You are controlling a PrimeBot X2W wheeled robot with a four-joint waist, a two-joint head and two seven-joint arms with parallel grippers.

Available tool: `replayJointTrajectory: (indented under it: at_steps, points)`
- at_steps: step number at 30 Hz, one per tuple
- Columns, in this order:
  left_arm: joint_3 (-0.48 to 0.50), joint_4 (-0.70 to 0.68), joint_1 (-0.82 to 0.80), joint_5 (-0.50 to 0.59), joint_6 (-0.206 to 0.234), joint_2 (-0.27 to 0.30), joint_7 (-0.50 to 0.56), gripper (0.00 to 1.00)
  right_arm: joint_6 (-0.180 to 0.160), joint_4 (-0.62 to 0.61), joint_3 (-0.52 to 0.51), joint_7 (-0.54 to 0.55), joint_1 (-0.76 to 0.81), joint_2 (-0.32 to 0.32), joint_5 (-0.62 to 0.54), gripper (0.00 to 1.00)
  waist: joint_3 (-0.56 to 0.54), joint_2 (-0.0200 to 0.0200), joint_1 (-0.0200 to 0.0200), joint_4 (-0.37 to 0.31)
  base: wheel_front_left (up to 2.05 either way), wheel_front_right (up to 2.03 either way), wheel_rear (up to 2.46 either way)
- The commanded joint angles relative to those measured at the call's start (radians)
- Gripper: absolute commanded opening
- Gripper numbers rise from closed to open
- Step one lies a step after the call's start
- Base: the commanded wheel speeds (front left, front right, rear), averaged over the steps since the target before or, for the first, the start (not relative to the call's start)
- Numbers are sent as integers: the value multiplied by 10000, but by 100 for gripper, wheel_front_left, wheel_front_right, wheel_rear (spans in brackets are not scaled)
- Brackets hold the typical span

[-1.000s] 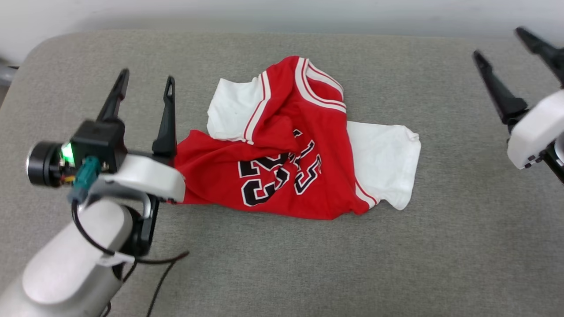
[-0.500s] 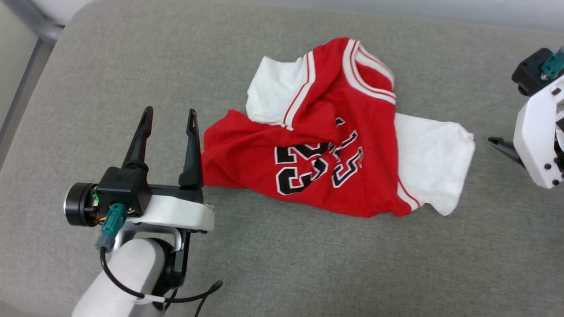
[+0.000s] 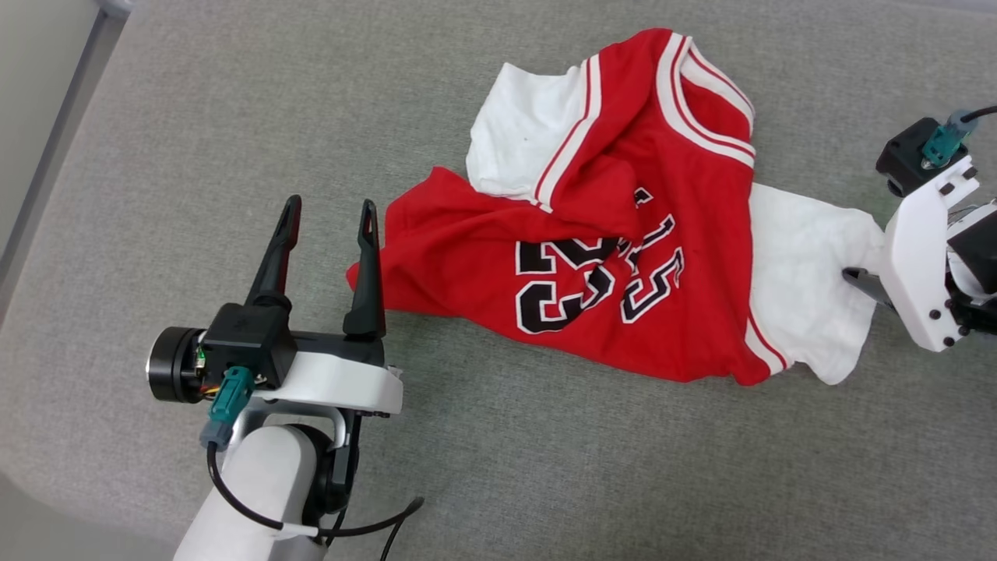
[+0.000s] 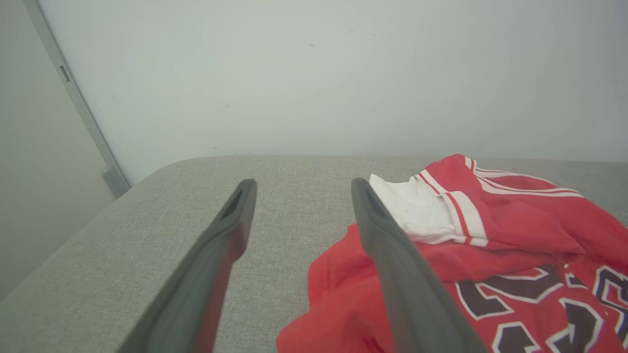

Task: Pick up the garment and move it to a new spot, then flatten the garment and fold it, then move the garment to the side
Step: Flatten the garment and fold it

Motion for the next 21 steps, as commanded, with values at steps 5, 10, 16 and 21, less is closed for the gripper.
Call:
replayJointTrajectory:
  at_steps: [5,10,16,21]
  points:
    - [524,202,238,416,-378,-243,-22,100,7,259,124,-1544,-230,19,237,0,-195,0,0,-371,0,0,0]
    - [938,343,492,677,-624,-394,-22,100,12,288,-455,-2907,-427,-472,685,0,-540,0,0,-742,0,0,0]
    - [1326,393,761,902,-863,-556,-22,100,10,419,-974,-3376,101,-1518,1195,0,-764,0,0,-1098,0,0,0]
    - [1451,512,843,1073,-1117,-712,-22,100,10,877,-1536,-3670,1353,-2088,1779,0,-844,0,0,-1145,0,0,0]
